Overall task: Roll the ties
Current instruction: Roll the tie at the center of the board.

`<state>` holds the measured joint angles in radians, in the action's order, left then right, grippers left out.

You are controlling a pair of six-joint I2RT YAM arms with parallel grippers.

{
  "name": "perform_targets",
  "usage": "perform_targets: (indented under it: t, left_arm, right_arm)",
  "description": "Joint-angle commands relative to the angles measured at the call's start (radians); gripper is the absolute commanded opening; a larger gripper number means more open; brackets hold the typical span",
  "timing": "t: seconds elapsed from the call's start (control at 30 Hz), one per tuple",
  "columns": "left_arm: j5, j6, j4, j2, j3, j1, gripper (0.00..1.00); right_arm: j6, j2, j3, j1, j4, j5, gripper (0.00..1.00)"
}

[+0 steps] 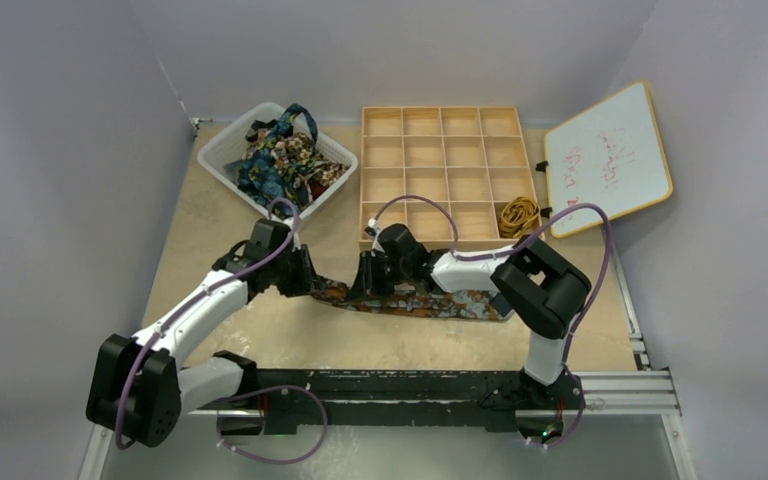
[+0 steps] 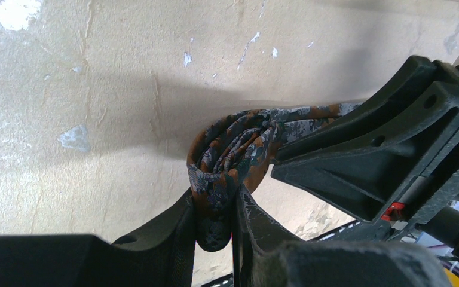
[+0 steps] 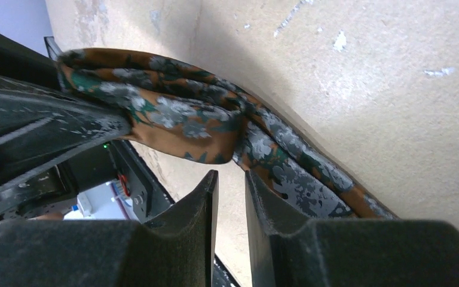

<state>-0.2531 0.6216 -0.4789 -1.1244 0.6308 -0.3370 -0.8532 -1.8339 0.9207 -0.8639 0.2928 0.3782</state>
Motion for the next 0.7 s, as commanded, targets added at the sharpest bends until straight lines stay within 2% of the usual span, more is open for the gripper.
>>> perform_targets:
  t: [0.0,0.3,0.67]
  left_arm:
    - [0.024,-0.033,-0.015,-0.011,0.039,-0.013,0.16]
    - [0.044,-0.042,-0.014,-0.045,0.057,-0.029,0.16]
    - [0.175,-0.065,-0.107,-0.068,0.135,-0.093,0.16]
  right_arm:
    - [-0.010,0.007,0.055,0.002,0.022,0.031,0.26]
    - [0.008,-0.078,0.112,0.003,0.030,0.065,0.26]
    - [-0.008,-0.136,0.142,0.006,0.063,0.134,0.24]
